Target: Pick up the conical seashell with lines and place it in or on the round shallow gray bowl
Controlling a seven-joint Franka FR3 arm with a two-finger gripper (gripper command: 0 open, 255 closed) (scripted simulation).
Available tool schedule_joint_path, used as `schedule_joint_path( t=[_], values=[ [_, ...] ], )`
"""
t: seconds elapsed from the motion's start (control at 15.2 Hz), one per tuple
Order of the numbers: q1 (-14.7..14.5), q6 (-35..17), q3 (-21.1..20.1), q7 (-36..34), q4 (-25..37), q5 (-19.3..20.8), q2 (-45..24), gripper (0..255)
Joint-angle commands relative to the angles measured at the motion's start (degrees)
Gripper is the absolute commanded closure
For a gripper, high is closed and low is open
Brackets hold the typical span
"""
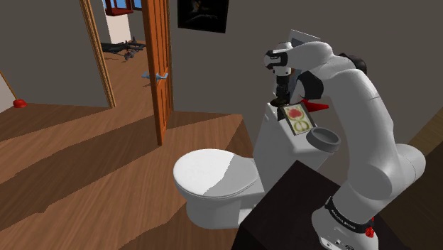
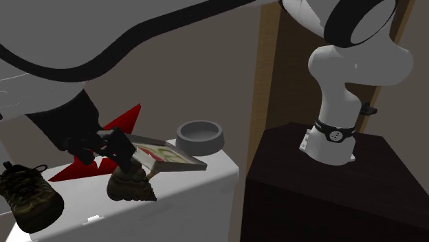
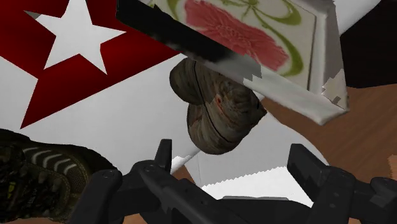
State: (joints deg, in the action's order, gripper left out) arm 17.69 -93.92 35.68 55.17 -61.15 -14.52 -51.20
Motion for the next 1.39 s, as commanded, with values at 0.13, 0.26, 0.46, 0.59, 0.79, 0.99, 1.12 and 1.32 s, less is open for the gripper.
schedule_joint_path(
  t=[0.13,0.26,0.46,0.59,0.79,0.99,1.12,1.32],
  values=[
    [-1.2,-2.8,0.6,-3.8,-3.7,-0.8,0.4,0],
    [-1.5,-4.4,0.6,-3.7,-5.5,-0.9,0.5,0],
    [-1.7,-5.6,0.6,-3.5,-6.8,-0.9,0.5,0],
    [-1.7,-5.6,0.6,-3.5,-6.8,-0.9,0.5,0],
    [-1.7,-5.6,0.6,-3.5,-6.8,-0.9,0.5,0],
    [-1.7,-5.6,0.6,-3.5,-6.8,-0.9,0.5,255],
    [-1.7,-5.6,0.6,-3.5,-6.8,-0.9,0.4,255],
    [-1.7,-5.6,0.6,-3.5,-6.8,-0.9,0.4,255]
  ],
)
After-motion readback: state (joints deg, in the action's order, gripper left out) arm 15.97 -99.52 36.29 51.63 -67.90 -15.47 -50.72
